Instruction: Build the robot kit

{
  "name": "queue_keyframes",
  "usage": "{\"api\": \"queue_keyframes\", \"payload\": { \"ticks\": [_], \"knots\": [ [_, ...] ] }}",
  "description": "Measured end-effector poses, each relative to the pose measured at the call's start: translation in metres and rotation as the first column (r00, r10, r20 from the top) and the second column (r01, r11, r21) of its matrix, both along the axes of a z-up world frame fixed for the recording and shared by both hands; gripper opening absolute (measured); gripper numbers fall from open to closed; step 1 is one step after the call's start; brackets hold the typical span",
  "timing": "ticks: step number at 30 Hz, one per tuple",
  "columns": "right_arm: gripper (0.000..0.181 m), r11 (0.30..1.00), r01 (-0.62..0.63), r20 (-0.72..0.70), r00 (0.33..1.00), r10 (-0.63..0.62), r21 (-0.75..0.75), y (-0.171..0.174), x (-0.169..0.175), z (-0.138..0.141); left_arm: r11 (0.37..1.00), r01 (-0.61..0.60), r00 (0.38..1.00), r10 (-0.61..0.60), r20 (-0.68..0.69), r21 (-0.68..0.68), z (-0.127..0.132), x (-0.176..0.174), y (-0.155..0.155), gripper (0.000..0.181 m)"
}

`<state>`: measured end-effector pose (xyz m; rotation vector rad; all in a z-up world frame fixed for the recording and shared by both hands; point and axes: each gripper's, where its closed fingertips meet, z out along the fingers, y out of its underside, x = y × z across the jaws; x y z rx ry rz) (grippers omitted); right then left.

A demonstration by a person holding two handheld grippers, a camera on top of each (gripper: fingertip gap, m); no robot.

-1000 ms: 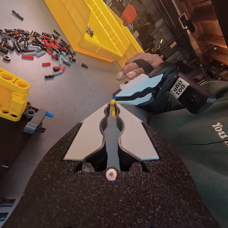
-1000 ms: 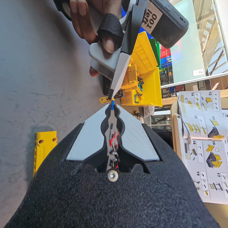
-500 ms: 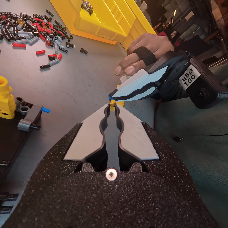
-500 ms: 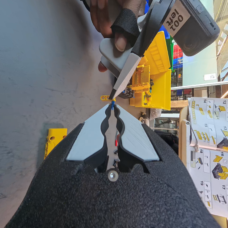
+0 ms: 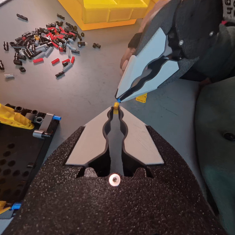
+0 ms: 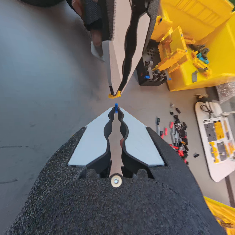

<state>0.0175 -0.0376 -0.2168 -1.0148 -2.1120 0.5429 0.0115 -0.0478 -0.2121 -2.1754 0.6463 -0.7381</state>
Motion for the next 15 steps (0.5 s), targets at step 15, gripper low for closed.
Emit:
{"api": "queue_keyframes", "payload": {
  "ticks": [15],
  "knots": [
    [0.004, 0.976, 0.071, 0.107, 0.993, -0.050, -0.204, 0.000, 0.007, -0.009, 0.995, -0.055, 0.996, 0.049, -0.070, -0.082, -0.019, -0.013, 0.000, 0.020]
  ]
}}
